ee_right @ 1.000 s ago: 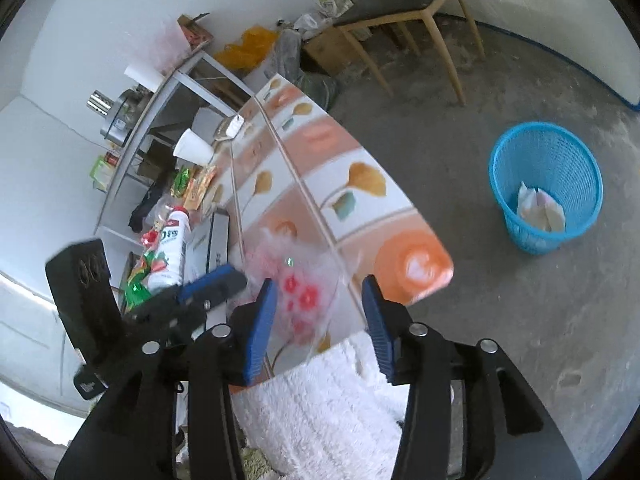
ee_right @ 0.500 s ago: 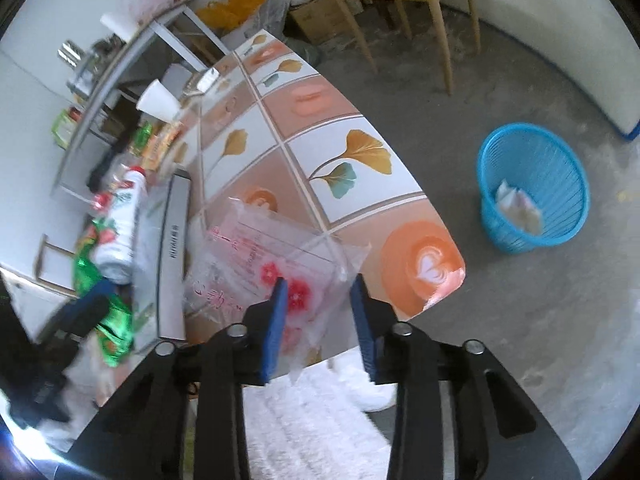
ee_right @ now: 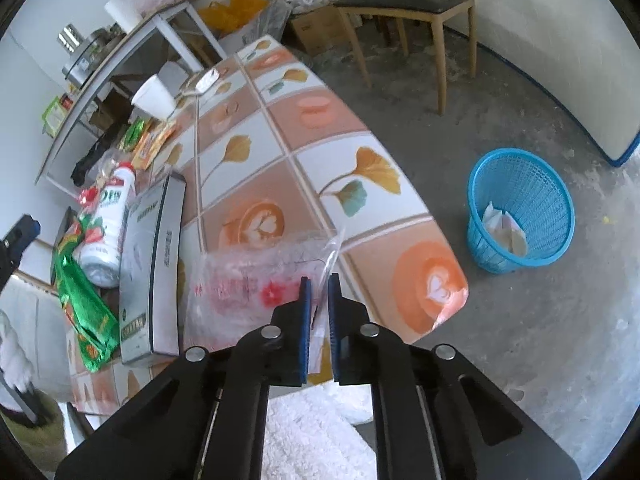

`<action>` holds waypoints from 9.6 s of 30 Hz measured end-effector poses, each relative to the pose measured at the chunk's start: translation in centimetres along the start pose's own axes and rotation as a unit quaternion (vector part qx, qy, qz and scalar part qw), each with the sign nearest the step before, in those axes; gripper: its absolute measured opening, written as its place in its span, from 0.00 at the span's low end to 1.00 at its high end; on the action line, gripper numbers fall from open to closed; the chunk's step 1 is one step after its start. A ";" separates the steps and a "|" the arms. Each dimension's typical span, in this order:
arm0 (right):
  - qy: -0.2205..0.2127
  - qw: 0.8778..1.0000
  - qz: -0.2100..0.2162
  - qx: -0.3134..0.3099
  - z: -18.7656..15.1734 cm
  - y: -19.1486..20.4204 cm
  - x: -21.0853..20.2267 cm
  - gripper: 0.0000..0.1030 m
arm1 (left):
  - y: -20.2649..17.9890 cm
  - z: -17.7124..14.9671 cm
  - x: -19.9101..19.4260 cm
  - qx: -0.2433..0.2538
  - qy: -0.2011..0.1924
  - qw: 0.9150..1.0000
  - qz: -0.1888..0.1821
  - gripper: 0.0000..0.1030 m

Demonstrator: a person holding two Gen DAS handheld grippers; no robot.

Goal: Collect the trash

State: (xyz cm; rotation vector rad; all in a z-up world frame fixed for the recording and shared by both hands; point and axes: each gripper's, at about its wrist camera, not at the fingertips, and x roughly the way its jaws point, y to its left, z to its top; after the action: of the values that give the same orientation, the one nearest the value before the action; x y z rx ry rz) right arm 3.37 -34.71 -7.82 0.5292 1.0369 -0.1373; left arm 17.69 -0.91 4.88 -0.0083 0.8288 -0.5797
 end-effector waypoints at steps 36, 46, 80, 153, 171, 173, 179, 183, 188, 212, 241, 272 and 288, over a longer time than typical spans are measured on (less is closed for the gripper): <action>-0.034 0.996 0.021 0.081 4.4 -2.1 1.3 0.06 | 4.1 10.4 27.3 0.139 0.276 0.945 0.107 0.09; -0.048 0.994 0.038 0.087 4.2 -2.4 0.1 0.06 | 1.7 12.9 22.3 0.149 0.214 0.961 0.094 0.06; -0.158 0.959 0.010 0.235 2.4 -19.7 -7.8 0.05 | -31.1 5.9 22.1 0.218 0.216 0.930 -0.202 0.06; -0.094 0.982 0.130 -0.095 10.2 6.3 -8.3 0.61 | 8.3 2.4 -5.2 -0.165 -0.105 0.979 0.051 0.75; 0.091 0.944 0.187 -0.258 16.6 35.6 7.0 0.70 | 22.5 0.5 1.2 -0.299 -0.047 0.952 -0.040 0.69; 0.109 0.946 0.181 -0.247 17.4 37.2 9.6 0.70 | 23.8 1.0 2.8 -0.321 -0.031 0.944 -0.062 0.65; 0.167 0.948 0.134 -0.236 19.0 41.2 17.3 0.70 | 26.1 1.7 7.7 -0.366 0.029 0.927 -0.080 0.52; 0.187 0.948 0.108 -0.233 19.3 42.7 20.7 0.70 | 27.8 1.5 9.9 -0.391 0.044 0.918 -0.044 0.47; 0.202 0.949 0.094 -0.225 19.3 43.5 22.7 0.70 | 29.1 1.3 11.6 -0.408 0.057 0.911 -0.023 0.38; 0.186 0.951 0.067 -0.237 17.7 44.8 25.3 0.66 | 31.3 0.6 12.4 -0.416 0.039 0.906 0.066 0.00; 0.061 0.966 0.140 -0.209 20.5 38.9 12.2 0.65 | 27.4 3.4 9.8 -0.340 0.017 0.940 -0.007 0.34; 0.045 0.974 0.180 -0.127 20.0 29.0 8.6 0.65 | 24.2 5.0 16.6 -0.270 0.178 0.946 0.005 0.01; -0.018 0.972 0.218 -0.083 19.9 23.7 1.7 0.65 | 17.5 9.6 6.9 -0.188 0.054 0.980 0.022 0.00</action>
State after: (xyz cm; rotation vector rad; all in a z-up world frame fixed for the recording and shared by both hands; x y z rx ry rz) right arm 28.15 -23.45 6.99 0.5875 0.8669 0.3249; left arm 36.45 8.46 2.74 -0.3056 1.0332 -0.3778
